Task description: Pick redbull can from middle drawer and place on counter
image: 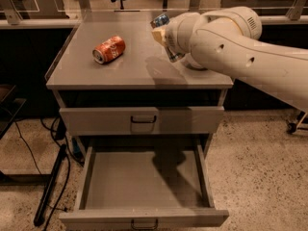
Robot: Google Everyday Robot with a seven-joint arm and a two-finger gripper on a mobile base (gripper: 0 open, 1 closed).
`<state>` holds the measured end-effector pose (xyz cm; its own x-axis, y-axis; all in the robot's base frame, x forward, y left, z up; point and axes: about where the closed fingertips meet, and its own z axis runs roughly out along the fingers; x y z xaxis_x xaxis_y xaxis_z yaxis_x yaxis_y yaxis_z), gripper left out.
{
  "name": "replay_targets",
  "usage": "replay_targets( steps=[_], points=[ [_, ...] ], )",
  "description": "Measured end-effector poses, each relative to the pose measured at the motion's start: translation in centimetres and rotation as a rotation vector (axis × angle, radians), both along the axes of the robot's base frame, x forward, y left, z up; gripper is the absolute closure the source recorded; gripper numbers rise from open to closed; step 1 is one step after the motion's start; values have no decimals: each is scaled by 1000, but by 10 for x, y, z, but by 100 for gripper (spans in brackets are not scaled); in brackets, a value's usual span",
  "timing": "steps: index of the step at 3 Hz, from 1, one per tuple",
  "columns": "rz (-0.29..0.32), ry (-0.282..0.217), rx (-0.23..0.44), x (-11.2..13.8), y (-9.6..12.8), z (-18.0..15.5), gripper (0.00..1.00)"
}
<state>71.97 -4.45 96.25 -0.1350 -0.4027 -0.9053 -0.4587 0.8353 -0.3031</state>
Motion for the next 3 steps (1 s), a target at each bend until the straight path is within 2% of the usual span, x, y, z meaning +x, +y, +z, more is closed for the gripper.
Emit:
replay_targets(
  steps=[3],
  points=[
    [-28,0,196,13,-2,-13,100]
  ],
)
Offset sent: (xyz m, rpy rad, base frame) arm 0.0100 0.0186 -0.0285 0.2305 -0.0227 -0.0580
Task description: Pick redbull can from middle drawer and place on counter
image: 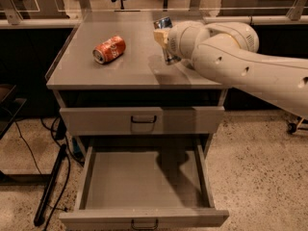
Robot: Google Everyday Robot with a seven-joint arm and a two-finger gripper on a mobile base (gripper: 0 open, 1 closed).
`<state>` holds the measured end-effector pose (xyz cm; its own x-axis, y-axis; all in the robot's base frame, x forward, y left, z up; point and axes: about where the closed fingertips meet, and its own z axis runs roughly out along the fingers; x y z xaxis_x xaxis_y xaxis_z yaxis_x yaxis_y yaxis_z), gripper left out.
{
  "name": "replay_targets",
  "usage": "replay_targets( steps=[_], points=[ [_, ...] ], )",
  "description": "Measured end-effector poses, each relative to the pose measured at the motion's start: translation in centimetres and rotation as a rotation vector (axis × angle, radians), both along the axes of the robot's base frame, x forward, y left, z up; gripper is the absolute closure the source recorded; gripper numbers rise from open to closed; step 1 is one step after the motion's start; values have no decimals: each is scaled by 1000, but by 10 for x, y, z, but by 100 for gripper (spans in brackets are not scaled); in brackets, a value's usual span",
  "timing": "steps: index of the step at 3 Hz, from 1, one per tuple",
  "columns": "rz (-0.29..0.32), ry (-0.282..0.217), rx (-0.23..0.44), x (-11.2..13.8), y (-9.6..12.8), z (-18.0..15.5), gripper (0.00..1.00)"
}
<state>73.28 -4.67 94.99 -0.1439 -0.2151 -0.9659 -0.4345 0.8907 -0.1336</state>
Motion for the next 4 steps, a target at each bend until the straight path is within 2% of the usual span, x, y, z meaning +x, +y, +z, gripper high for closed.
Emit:
replay_targets(
  steps=[1,2,4],
  points=[
    [-12,30,78,-2,4,-7,100],
    [-14,19,71,2,2,-6,100],
    [-20,-27,163,29,20,-10,100]
  ],
)
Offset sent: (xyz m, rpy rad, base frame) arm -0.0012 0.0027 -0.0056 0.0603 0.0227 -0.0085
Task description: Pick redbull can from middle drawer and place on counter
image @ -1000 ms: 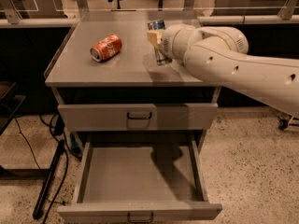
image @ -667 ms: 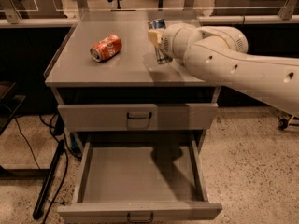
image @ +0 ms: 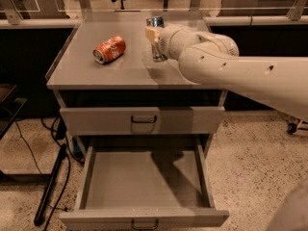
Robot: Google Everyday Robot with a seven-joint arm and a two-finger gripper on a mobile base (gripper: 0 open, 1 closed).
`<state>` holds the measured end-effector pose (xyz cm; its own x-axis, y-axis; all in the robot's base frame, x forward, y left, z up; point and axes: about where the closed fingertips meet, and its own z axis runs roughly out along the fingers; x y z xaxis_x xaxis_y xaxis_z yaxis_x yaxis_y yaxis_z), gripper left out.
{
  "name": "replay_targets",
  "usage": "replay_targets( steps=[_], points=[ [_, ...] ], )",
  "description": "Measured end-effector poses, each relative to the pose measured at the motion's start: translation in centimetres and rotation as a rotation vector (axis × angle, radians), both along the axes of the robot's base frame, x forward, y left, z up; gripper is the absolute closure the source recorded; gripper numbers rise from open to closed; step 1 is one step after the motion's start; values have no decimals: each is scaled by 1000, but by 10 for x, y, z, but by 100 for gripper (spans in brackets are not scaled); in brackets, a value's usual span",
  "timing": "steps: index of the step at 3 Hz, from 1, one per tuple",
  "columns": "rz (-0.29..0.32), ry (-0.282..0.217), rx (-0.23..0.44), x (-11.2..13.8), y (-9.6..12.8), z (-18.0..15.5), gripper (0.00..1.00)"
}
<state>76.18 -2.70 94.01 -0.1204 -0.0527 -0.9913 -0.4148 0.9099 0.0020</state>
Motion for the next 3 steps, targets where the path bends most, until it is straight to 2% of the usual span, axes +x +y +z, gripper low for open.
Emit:
replay_targets(
  steps=[3],
  points=[
    [-54,-27,90,-1,16,-18,100]
  ],
)
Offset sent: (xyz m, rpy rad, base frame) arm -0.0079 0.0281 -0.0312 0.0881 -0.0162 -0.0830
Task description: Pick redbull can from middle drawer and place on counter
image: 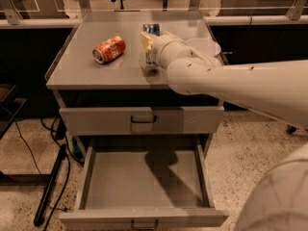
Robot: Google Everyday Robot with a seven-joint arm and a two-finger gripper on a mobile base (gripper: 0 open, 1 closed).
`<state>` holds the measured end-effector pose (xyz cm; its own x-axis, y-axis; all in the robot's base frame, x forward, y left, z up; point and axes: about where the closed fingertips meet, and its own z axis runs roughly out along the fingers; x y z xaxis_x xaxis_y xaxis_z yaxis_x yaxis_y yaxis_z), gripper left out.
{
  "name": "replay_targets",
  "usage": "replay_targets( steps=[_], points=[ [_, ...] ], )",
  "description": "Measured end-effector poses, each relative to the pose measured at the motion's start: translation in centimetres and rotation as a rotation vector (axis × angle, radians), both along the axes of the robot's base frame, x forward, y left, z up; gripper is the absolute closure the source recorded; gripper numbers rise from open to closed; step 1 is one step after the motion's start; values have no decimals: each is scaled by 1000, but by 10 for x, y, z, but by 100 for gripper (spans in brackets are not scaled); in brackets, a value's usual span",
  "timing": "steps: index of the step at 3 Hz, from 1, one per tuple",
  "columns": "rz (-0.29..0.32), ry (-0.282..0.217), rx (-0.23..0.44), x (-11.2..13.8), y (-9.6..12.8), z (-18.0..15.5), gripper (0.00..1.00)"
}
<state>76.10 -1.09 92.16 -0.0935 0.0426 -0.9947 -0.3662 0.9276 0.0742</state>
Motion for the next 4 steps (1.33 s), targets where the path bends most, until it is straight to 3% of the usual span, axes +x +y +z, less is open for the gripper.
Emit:
replay_targets(
  steps=[2,4],
  points=[
    [-63,-49,35,-15,0,0,100],
    [-89,-63,11,-18,-5,2,100]
  ],
)
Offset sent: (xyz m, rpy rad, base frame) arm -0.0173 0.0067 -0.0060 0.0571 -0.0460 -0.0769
